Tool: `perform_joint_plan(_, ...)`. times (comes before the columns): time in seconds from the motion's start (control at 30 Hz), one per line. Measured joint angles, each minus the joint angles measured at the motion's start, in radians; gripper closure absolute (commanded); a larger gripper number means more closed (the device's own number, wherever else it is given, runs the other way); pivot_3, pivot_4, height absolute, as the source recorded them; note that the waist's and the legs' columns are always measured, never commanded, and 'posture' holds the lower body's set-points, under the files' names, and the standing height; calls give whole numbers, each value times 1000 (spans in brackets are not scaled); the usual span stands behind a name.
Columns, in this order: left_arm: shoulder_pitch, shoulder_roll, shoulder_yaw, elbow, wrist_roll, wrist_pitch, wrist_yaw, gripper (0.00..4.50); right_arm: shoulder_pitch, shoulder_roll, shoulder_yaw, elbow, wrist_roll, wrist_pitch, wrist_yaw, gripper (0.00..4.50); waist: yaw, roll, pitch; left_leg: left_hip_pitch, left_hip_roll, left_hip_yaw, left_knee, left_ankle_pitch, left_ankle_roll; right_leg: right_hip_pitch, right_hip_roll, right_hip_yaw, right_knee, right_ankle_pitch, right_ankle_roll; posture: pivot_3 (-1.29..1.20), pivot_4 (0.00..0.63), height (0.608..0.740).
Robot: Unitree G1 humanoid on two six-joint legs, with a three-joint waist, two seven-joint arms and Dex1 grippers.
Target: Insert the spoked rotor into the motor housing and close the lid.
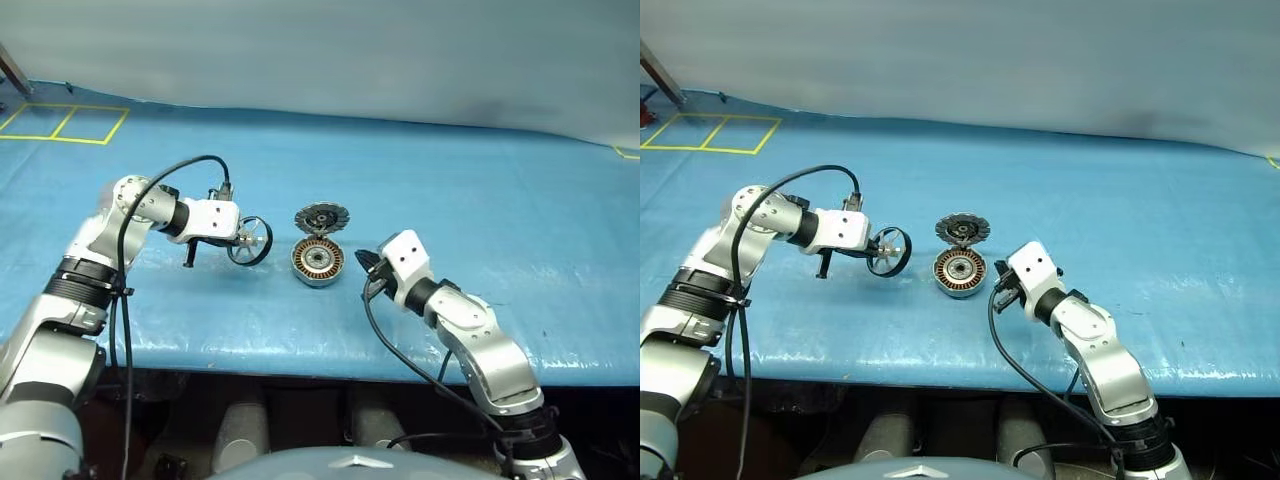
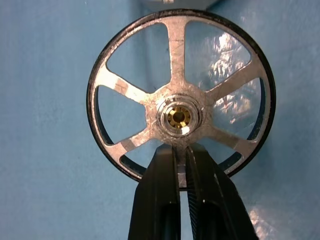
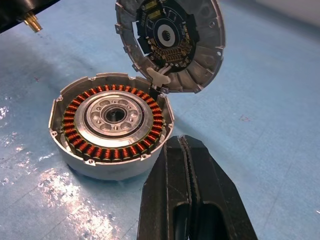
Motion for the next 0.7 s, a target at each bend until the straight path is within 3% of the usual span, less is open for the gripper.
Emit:
perform_joint_plan(0.3, -34, -61, 0, 0, -118, 83, -134, 4418, 46, 41, -17, 34, 38, -76, 8, 4500, -3, 0, 0, 0, 0, 0, 0, 0, 0, 0, 0, 0, 0, 0, 0, 0, 150, 740)
perform_joint_plan(0.7, -97, -174, -28, 63, -131, 59, -195, 4418, 125, 42, -42, 129, 136, -216, 140, 4500, -2, 0, 0, 1, 0, 0, 0, 0, 0, 1, 0, 1, 0, 0, 0, 0, 150, 740)
